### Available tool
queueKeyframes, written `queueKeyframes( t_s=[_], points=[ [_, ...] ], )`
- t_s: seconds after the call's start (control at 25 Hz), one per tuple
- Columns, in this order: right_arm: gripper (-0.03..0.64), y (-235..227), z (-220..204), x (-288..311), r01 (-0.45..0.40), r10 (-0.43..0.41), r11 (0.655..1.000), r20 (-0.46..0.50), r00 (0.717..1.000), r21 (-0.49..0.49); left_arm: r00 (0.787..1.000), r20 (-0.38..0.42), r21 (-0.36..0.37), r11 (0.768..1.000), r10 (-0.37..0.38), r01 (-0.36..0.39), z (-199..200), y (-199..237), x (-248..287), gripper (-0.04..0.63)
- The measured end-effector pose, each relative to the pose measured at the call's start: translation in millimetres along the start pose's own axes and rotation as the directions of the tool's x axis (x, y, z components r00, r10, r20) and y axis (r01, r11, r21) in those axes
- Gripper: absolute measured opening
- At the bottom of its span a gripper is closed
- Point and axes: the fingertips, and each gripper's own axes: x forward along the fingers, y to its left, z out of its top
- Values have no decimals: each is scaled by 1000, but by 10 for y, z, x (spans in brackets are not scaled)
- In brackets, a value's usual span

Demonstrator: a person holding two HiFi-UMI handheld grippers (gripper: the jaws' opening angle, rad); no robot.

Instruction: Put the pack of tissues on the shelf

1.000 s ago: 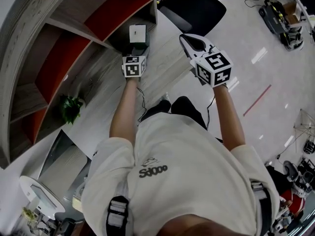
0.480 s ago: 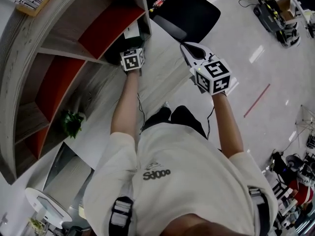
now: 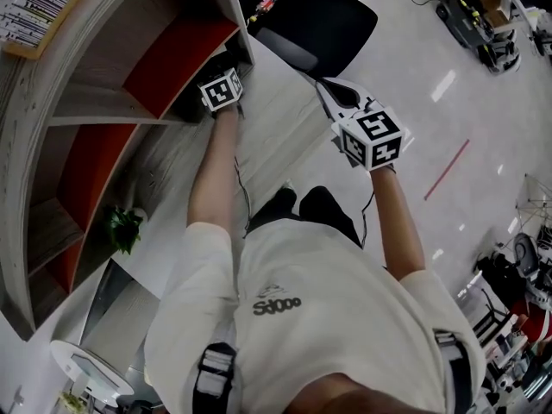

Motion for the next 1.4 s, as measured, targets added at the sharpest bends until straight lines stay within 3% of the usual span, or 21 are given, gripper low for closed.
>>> queueKeyframes(
  t_s=[0.16, 0.32, 0.48, 0.6, 0.64, 0.72, 0.8, 0.92, 1.04, 1.24, 1.4],
  points=[
    [6, -43, 8, 52, 6, -6, 1000, -8, 1000, 12, 1000, 5, -31, 999, -18, 18, 46, -34, 26, 336],
    [6, -36, 56, 33, 0, 0, 1000, -3, 1000, 11, 997, 4, -137, 988, -74, 74, 49, -92, -45, 359],
    [6, -65, 152, -32, 4, -4, 1000, 16, 1000, 16, 991, -41, -120, 986, -125, 120, 20, -240, -70, 365],
    [6, -39, 221, -167, -19, 19, 1000, 31, 999, -15, 990, -73, -114, 987, -122, 114, -75, -243, -167, 364],
    [6, -53, 244, -226, -23, 24, 999, 36, 999, -28, 990, -73, -117, 987, -120, 111, -94, -259, -226, 349],
    [6, -84, 267, -342, -28, 30, 999, 42, 999, -45, 992, -46, -133, 985, -119, 112, -139, -303, -401, 197],
    [6, -68, 269, -467, -30, 33, 997, 51, 998, -66, 992, -10, -133, 983, -125, 123, -217, -352, -639, 109],
    [6, -9, 339, -737, -22, 36, 988, 88, 996, -154, 982, 101, -83, 983, -157, 165, -184, -533, -1114, 34],
    [6, 89, 451, -1029, -31, 65, 972, 139, 988, -231, 949, 244, -6, 978, -200, 208, -23, -775, -1727, 20],
    [6, 274, 567, -1612, -53, 124, 952, 221, 967, -300, 910, 373, 180, 976, -180, 119, 119, -1195, -2832, 18],
    [6, 408, 549, -2053, -81, 171, 936, 241, 955, -344, 878, 448, 221, 973, -167, 72, 154, -1519, -3710, 18]
  ],
)
